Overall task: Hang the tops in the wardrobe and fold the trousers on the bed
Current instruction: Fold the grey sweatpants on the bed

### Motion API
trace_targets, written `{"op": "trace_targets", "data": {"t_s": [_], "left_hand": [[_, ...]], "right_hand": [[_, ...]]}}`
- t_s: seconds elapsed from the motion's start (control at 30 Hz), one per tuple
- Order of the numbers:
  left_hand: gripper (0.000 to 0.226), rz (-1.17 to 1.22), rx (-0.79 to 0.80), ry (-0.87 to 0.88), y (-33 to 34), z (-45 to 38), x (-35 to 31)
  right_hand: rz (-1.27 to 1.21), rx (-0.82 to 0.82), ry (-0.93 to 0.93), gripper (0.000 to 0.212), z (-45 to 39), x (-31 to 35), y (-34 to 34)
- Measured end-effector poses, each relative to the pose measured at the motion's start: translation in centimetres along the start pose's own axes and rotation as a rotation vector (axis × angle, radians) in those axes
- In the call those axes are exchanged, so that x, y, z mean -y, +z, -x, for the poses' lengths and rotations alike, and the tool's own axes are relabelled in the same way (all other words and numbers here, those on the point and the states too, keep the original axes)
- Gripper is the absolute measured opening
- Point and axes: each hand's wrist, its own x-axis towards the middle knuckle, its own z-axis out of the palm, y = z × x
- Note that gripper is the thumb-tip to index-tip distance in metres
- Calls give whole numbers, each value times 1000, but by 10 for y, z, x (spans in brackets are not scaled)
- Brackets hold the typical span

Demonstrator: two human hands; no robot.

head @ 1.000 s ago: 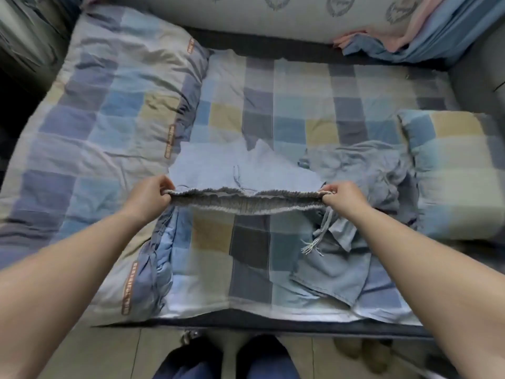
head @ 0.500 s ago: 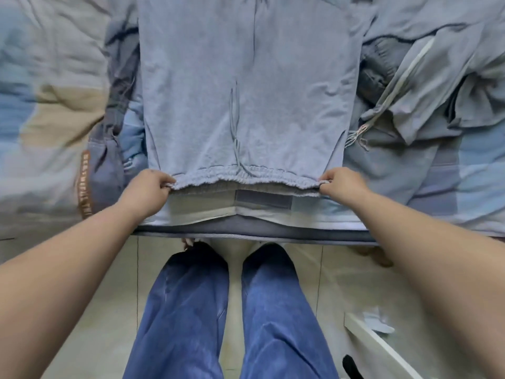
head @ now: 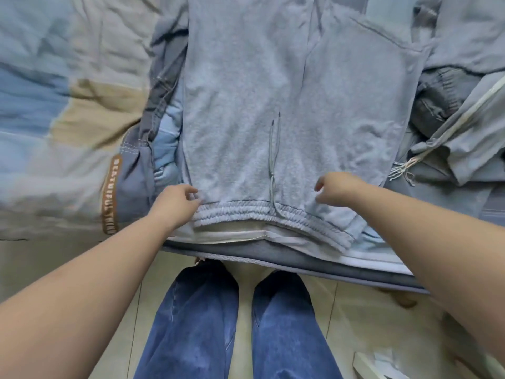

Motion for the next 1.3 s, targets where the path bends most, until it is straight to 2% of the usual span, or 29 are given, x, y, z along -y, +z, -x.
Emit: {"op": "trace_targets", "data": {"t_s": [0.1,0.27,0.4,0.53,0.6,0.7,0.8,0.93,1.13,1.3], "left_hand": [[41,110,-34,-4,-7,-14,2],[57,333,7,59,-1,-35,-1],[65,324,-30,88,14,-43,3],[57,198,-116,84,27,-38,6],[55,261,-126,129,34,-34,9],[54,438,-108,161,36,-31,16],[55,506,-98,224,32,-25,14],[54,387,-104,381,24,-9,-5],[56,314,-50,565,35,11,-59],[62,240,26,648,57,25,-112]], "right_hand": [[-123,-162,-117,38,-19,55,-47],[-213,-343,-255,52,-57,150,-95],[-183,-366,-320,60,-80,212,-105],[-54,-382,-241,64,-88,243,-108],[28,-383,-212,70,-92,250,-107],[125,-421,-189,70,-101,255,-108],[113,-477,-147,79,-107,251,-109],[-89,-557,-114,76,-103,237,-113],[-225,-694,-242,42,-101,181,-127],[-91,-704,-287,45,-98,109,-140]]}}
